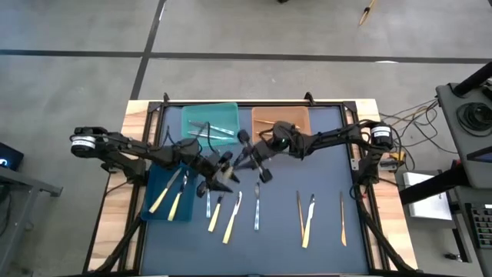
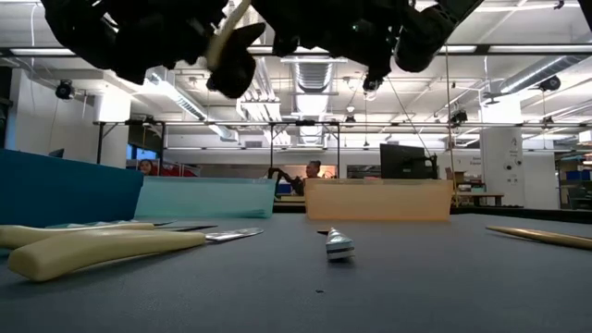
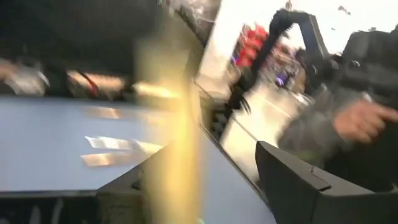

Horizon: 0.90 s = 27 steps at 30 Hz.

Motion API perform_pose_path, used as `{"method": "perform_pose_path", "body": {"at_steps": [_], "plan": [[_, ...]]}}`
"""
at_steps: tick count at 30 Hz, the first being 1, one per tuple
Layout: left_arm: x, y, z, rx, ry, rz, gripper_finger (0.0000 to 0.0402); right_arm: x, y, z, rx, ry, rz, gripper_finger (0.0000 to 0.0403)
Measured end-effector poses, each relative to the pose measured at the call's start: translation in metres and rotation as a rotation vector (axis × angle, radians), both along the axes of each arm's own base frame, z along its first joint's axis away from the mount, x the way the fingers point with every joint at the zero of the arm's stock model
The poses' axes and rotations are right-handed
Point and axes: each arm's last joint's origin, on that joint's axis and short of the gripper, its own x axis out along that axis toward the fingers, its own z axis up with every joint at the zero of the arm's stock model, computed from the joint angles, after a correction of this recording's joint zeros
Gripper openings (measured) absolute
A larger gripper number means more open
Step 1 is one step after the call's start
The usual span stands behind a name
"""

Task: Sort silverware by color (type)
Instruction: Put the light yellow knife into the blue bin

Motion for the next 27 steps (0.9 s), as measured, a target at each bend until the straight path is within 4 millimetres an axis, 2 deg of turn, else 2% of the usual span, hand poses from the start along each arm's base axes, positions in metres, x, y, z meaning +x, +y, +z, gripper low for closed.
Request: {"method": "perform_pose_path", "body": {"at_steps": [4, 21, 24, 27], "plan": [[-0.001, 0.001, 0.007, 0.005, -0.050, -0.016, 0.0190, 0.000, -0.001, 0.001, 0.044, 0.029, -0.025, 0.0023], [0.000, 0.002, 0.006, 0.016, -0.053, 0.042, 0.0187, 0.002, -0.002, -0.006, 0.011, 0.059, -0.033, 0.0023], [0.000, 0.003, 0.006, 0.016, -0.051, 0.068, 0.0166, 0.002, -0.003, -0.008, 0.012, 0.073, -0.037, 0.0023], [0.000, 0.003, 0.006, 0.013, -0.047, 0.074, 0.0123, 0.003, -0.002, -0.009, 0.008, 0.090, -0.034, 0.0023]]}}
